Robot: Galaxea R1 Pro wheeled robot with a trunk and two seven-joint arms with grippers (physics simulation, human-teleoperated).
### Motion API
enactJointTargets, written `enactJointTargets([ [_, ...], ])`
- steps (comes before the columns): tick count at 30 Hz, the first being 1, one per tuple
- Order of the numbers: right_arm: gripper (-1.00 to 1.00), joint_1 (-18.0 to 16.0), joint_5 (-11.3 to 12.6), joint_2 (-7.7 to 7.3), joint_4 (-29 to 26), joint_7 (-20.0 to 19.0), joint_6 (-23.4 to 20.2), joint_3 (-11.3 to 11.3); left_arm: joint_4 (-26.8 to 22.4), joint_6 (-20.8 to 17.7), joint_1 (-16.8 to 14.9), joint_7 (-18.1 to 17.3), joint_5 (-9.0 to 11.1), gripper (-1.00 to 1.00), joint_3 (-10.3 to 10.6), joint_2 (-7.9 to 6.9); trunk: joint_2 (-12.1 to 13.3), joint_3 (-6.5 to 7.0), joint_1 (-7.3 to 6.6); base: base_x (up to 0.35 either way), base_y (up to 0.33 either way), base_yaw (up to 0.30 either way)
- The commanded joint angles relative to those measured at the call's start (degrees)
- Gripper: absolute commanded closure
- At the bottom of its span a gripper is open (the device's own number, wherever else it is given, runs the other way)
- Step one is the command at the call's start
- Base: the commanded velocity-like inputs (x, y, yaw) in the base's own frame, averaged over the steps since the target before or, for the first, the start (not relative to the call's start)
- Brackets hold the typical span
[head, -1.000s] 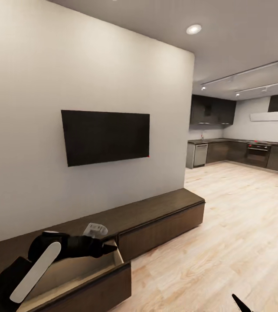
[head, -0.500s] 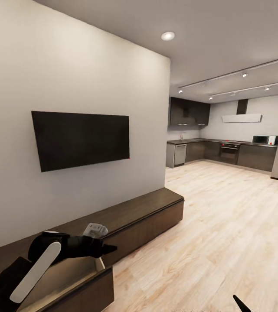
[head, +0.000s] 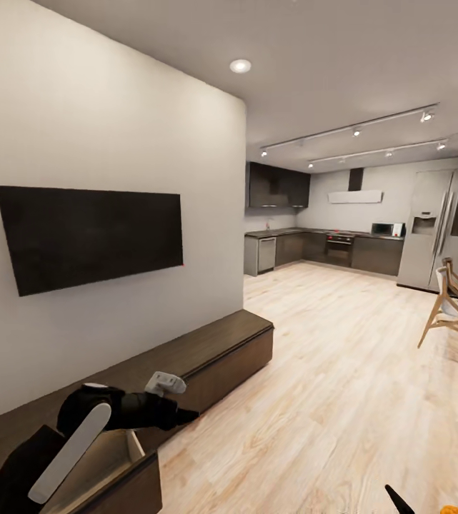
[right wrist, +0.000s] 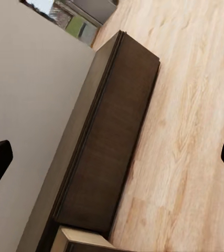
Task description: Place each of the two pumpkins and all three candles from the living room inside a cabinet in the living room (use any cabinet), then make sure every cabinet is closed, and position the cauldron so it is next to a table in the living room.
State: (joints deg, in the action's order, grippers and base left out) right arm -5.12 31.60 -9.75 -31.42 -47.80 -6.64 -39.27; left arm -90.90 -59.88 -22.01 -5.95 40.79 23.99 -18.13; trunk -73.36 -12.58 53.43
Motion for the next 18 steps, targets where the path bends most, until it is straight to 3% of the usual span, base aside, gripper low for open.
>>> enactJointTargets([
  [1, -1.0, -0.1, 0.4, 0.06, 0.0, -0.3, -0.5, -0.2, 0.1, -0.1, 0.0, -0.4, -2.9, -1.0, 0.0, 0.93, 0.4, 0.11, -0.23, 0.0, 0.0, -0.274],
  [4, -1.0, -0.1, 0.1, 0.31, -0.1, -0.1, -0.4, 0.2, 2.3, -0.1, 0.0, -0.1, -9.4, -1.0, 0.1, 4.59, 1.6, 0.64, -0.88, 0.0, 0.0, -0.272],
  [5, -1.0, -0.1, 0.0, 0.37, -0.1, 0.3, -0.4, 0.4, 3.0, -0.1, 0.0, -0.1, -10.8, -1.0, 0.1, 5.42, 2.0, 0.82, -1.1, 0.0, 0.0, -0.271],
  [6, -1.0, -0.1, -0.2, 0.54, -0.2, 1.6, -0.4, 0.7, 4.7, -0.1, 0.0, -0.1, -13.2, -1.0, 0.1, 7.11, 2.4, 1.0, -1.32, 0.0, 0.0, -0.27],
  [9, -1.0, -0.1, -0.6, 0.99, -0.6, 5.9, -0.4, 3.1, 8.2, -0.1, 0.0, 0.0, -17.2, -1.0, 0.1, 10.59, 3.6, 1.54, -1.98, 0.0, 0.0, -0.269],
  [11, -1.0, -0.2, -1.0, 1.78, -1.2, 9.7, -0.4, 7.5, 10.6, -0.1, 0.0, 0.1, -19.8, -1.0, 0.1, 12.64, 4.4, 1.9, -2.42, 0.0, 0.0, -0.267],
  [12, -1.0, -0.3, -1.2, 2.6, -1.6, 12.6, -0.4, 11.1, 11.9, -0.1, -0.1, 0.1, -21.2, -1.0, 0.0, 13.56, 4.8, 2.08, -2.64, 0.0, 0.0, -0.266],
  [13, -1.0, -0.4, -1.3, 3.14, -1.8, 14.4, -0.4, 13.2, 12.5, -0.1, -0.1, 0.2, -21.8, -1.0, 0.0, 13.9, 5.2, 2.26, -2.86, 0.0, 0.0, -0.265],
  [14, -1.0, -0.6, -1.4, 4.34, -2.3, 18.5, -0.4, 17.3, 13.7, -0.1, -0.1, 0.2, -22.6, -1.0, 0.0, 14.44, 5.6, 2.44, -3.08, 0.0, 0.0, -0.261],
  [15, -1.0, -0.7, -1.5, 5.02, -2.5, 21.0, -0.4, 19.6, 14.4, -0.1, -0.1, 0.2, -22.9, -1.0, -0.1, 14.69, 6.0, 2.62, -3.3, 0.0, 0.0, -0.254],
  [17, -1.0, -1.1, -1.7, 7.74, -4.0, 33.9, -0.4, 29.9, 18.0, 1.4, -0.1, 0.4, -23.6, -1.0, -0.2, 15.69, 6.8, 2.98, -3.74, 0.0, 0.0, -0.208],
  [18, -1.0, -1.2, -1.7, 8.25, -4.5, 37.6, -0.4, 32.7, 19.1, 2.1, -0.1, 0.7, -23.7, -1.0, -0.2, 15.96, 7.2, 3.17, -3.96, 0.0, 0.0, -0.171],
])
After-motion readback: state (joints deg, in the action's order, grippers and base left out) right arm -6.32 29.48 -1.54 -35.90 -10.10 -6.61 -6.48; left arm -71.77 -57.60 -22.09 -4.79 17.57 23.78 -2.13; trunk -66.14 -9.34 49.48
